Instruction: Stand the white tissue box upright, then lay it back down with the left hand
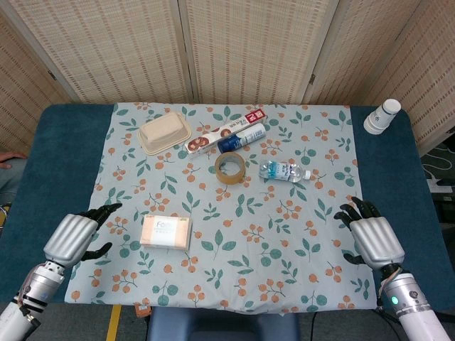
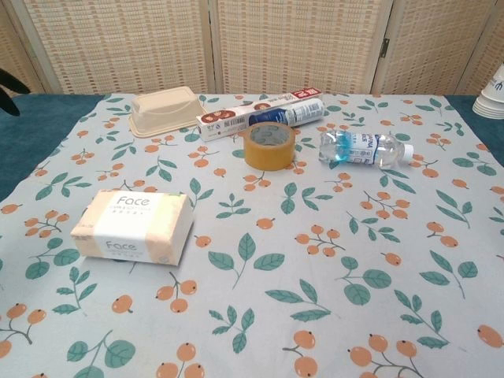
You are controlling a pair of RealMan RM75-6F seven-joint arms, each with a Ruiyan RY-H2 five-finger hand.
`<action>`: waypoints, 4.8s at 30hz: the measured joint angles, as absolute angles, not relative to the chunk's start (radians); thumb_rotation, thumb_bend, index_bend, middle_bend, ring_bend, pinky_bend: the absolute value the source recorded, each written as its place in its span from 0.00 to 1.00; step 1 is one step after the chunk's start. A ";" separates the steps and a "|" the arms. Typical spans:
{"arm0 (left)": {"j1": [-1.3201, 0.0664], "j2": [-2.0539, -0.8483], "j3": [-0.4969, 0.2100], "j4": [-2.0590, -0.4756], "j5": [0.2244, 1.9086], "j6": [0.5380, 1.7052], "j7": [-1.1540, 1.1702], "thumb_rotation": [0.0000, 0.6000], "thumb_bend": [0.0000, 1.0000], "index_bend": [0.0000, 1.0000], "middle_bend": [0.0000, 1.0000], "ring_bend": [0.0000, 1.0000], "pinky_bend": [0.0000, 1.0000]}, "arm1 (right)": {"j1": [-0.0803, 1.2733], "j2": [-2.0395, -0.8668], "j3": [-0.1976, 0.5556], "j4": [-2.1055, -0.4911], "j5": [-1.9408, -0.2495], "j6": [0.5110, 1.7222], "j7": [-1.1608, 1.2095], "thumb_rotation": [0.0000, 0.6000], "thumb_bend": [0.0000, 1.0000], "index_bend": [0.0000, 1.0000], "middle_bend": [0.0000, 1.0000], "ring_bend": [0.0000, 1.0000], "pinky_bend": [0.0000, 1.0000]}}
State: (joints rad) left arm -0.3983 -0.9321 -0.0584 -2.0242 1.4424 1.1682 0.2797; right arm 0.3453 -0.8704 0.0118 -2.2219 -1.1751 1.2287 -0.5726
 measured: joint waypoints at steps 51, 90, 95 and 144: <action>-1.072 -1.598 -0.140 -2.168 0.308 1.612 1.315 1.00 0.20 0.04 0.15 0.88 0.98 | 0.276 -0.733 0.046 -2.295 -1.331 1.307 -0.424 1.00 0.07 0.29 0.15 0.00 0.11; -1.097 -1.714 -0.105 -1.905 0.273 1.538 1.402 1.00 0.23 0.40 0.43 0.94 1.00 | 0.277 -0.746 0.060 -2.283 -1.308 1.283 -0.439 1.00 0.07 0.29 0.15 0.00 0.11; -1.086 -1.700 -0.105 -1.916 0.364 1.537 1.355 1.00 0.24 0.46 0.52 0.96 1.00 | 0.277 -0.748 0.061 -2.282 -1.306 1.282 -0.440 1.00 0.07 0.29 0.15 0.00 0.11; -0.635 -1.991 -0.312 -1.191 1.155 1.385 -0.260 1.00 0.24 0.32 0.39 1.00 1.00 | 0.296 -0.798 0.053 -2.253 -1.242 1.259 -0.523 1.00 0.07 0.29 0.15 0.00 0.11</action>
State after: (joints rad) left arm -0.6354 -1.9908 -0.3120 -1.1908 1.1547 1.3848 -0.2595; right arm 0.2958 -0.7983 0.0534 -2.2532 -1.2415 1.2590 -0.5227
